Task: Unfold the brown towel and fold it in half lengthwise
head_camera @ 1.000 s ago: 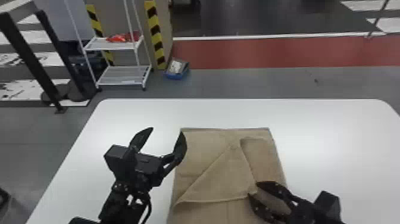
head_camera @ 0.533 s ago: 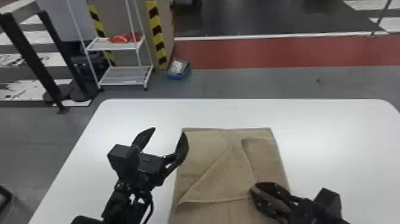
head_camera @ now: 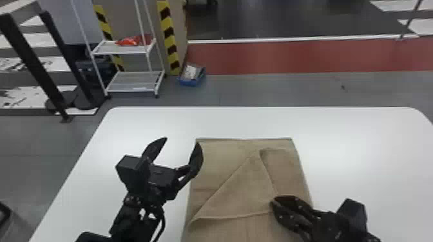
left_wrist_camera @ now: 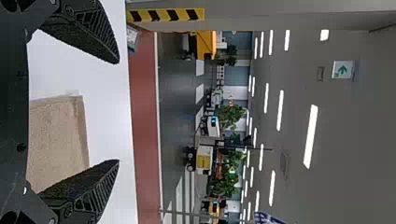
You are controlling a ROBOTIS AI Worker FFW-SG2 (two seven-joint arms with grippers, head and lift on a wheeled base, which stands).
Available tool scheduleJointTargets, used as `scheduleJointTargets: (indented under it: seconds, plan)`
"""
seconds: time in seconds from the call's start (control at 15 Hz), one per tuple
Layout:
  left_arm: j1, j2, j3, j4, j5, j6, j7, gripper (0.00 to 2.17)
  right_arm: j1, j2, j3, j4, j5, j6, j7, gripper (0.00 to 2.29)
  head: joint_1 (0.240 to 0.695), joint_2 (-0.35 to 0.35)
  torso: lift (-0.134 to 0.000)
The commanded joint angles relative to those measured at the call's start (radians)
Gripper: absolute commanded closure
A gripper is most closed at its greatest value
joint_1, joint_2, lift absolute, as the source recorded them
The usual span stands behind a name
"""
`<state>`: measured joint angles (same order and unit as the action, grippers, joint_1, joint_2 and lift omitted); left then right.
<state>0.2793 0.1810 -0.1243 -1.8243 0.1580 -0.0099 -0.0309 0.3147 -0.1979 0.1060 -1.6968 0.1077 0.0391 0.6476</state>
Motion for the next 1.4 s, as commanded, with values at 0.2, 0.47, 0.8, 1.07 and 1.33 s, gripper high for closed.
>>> scheduleJointTargets:
  seconds: [0.2,0.47,0.8,1.07,1.33]
  plan:
    - [0.0,0.0,-0.001,0.006,0.0,0.0,0.0,0.14,-0.005,0.006,0.001,0.002,0.003,0.0,-0.009,0.31,0.695,0.098,-0.108]
    - [-0.002,0.0,-0.001,0.01,0.0,0.0,0.0,0.14,-0.022,0.006,0.008,0.011,0.009,0.031,-0.008,0.48,0.695,0.1,-0.108]
    - [-0.002,0.0,-0.001,0.011,-0.001,0.0,0.0,0.14,-0.029,0.006,0.021,0.008,0.007,0.046,0.0,1.03,0.695,0.104,-0.108]
    - [-0.002,0.0,0.002,0.014,-0.003,0.0,0.0,0.14,-0.022,0.006,0.024,-0.009,0.004,0.049,0.001,1.15,0.695,0.111,-0.108]
    - [-0.002,0.0,0.005,0.013,-0.003,0.0,0.0,0.14,0.014,0.006,0.001,-0.092,0.003,0.049,0.0,1.15,0.695,0.118,-0.108]
